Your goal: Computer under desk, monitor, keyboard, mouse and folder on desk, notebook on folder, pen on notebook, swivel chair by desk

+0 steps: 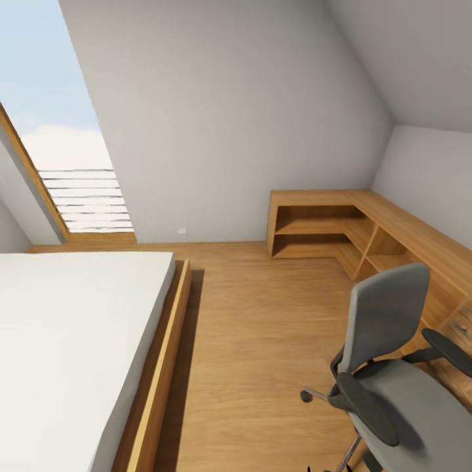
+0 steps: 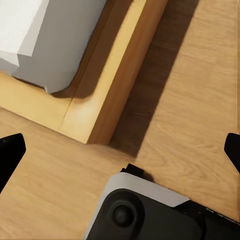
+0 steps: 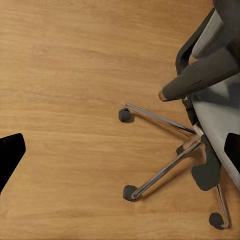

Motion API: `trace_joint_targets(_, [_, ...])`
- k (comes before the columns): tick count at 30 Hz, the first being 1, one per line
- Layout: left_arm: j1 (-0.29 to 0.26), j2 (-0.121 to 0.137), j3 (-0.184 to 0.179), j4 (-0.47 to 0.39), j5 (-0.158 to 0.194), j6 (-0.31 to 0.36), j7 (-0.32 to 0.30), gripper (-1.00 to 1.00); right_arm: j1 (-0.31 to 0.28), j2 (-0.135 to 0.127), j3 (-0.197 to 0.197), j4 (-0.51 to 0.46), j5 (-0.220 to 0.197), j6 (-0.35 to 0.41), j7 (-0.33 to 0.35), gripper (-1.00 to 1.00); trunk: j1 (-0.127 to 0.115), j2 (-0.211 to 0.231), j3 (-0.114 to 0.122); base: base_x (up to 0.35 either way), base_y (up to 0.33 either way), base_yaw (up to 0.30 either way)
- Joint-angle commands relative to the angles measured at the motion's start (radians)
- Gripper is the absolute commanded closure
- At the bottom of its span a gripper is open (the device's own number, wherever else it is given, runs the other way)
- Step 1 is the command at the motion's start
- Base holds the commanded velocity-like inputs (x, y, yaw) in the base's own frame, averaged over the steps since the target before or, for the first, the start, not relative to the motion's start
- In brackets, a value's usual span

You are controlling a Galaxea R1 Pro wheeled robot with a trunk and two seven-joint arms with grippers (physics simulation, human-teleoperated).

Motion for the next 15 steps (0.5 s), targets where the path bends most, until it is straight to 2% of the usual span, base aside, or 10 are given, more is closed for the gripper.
trace_joint_targets(1, [-0.001, 0.0, -0.009, 0.0, 0.006, -0.004, 0.007, -1.0, -0.001, 0.0, 0.009, 0.001, -0.008, -0.003, -0.005, -1.0, 0.001, -0.002, -0.002, 0.296, 0.0, 0.008])
trace_joint_targets(4, [-0.001, 0.0, -0.009, 0.0, 0.006, -0.004, 0.007, -1.0, -0.001, 0.0, 0.01, 0.001, -0.008, -0.003, -0.004, -1.0, 0.001, -0.002, -0.002, 0.194, 0.0, 0.005])
trace_joint_targets(9, [-0.001, 0.001, -0.009, 0.0, 0.006, -0.005, 0.008, -1.0, -0.001, 0.0, 0.01, 0.001, -0.007, -0.003, -0.002, -1.0, 0.001, -0.002, -0.002, 0.054, 0.0, -0.003])
trace_joint_targets(15, [-0.001, 0.001, -0.009, 0.0, 0.007, -0.004, 0.007, -1.0, -0.001, 0.0, 0.011, 0.001, -0.006, -0.003, -0.002, -1.0, 0.001, -0.002, 0.002, 0.062, 0.043, -0.103])
